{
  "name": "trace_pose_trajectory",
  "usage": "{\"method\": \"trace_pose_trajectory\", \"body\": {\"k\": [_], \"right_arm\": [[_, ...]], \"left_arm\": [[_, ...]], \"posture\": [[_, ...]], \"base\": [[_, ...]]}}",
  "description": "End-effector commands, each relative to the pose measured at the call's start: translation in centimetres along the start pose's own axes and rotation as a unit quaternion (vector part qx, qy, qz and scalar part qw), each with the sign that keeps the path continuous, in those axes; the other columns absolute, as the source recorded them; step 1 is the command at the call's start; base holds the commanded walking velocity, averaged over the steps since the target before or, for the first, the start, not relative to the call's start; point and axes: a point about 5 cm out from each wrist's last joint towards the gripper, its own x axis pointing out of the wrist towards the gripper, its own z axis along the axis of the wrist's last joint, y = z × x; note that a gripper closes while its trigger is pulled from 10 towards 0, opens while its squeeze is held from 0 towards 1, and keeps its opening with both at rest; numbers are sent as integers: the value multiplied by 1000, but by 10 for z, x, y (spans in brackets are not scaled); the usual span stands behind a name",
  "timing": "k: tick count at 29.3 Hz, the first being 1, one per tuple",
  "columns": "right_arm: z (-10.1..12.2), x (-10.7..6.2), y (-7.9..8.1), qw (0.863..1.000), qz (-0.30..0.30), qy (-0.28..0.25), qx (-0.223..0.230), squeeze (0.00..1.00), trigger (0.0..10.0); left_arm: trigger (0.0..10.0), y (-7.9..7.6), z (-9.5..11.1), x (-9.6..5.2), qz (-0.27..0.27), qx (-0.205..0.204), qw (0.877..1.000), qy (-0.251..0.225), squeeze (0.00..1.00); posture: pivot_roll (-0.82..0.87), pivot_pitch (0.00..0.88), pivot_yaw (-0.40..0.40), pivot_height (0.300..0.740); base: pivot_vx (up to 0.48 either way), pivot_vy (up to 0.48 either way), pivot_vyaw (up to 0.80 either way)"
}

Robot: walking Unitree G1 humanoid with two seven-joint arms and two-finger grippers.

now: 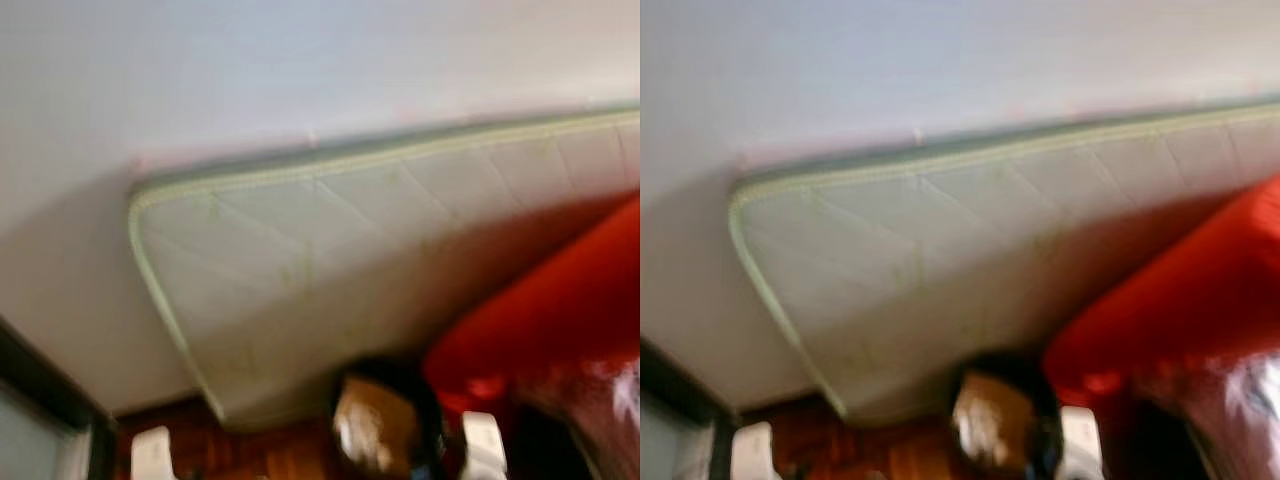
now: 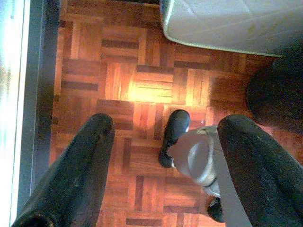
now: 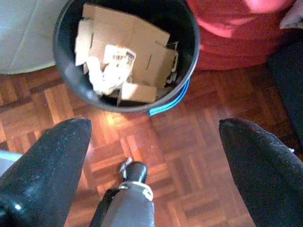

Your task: Clean up the room

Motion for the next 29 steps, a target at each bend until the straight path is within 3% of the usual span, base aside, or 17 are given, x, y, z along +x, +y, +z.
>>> {"method": "trace_pose_trajectory", "body": {"k": [1,12,21,29], "right_arm": [[-2,0,1,1000,2,3,-2,0,10000],[-3,-1,-2,1000,-3,6,2,0,10000],[-4,-1,-1,1000,0,11,-1,0,10000],[-2,-1,-1,1000,-1,3,4,0,10000]], "left_arm": [[10000,-2,8,1,-1,16,1000,-10,0],[10000,-2,8,1,4,15,1000,-10,0],[10000,-2,9,2,4,22,1000,-9,0],[10000,-2,10,2,4,28,1000,-10,0]], "posture": [[145,0,-66,740],[146,0,-72,740],[147,0,-74,740],[145,0,-74,740]], "base": [[0,0,0],[0,0,0],[0,0,-800],[0,-153,0]]}}
